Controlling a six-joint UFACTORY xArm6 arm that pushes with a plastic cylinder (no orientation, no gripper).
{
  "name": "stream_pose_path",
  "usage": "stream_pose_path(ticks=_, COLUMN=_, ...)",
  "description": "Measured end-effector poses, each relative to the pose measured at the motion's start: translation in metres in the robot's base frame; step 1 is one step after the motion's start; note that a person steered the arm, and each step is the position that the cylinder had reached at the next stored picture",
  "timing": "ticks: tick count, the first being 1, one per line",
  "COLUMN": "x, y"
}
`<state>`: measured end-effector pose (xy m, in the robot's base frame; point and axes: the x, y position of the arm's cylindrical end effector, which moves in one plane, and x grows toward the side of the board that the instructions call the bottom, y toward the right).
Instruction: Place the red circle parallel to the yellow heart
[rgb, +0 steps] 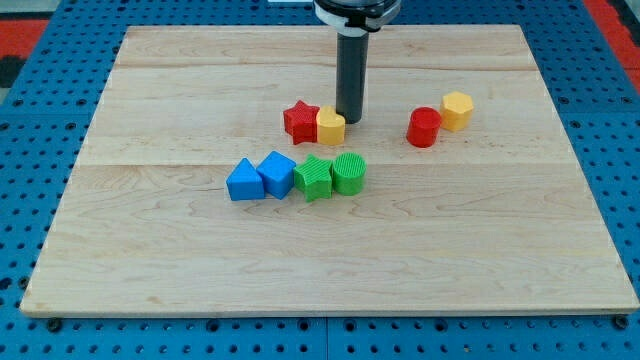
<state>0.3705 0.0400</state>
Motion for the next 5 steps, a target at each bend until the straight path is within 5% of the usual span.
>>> stream_pose_path(ticks=3, x=0.019, y=0.034)
stream_pose_path(ticks=5, x=0.091, y=0.052)
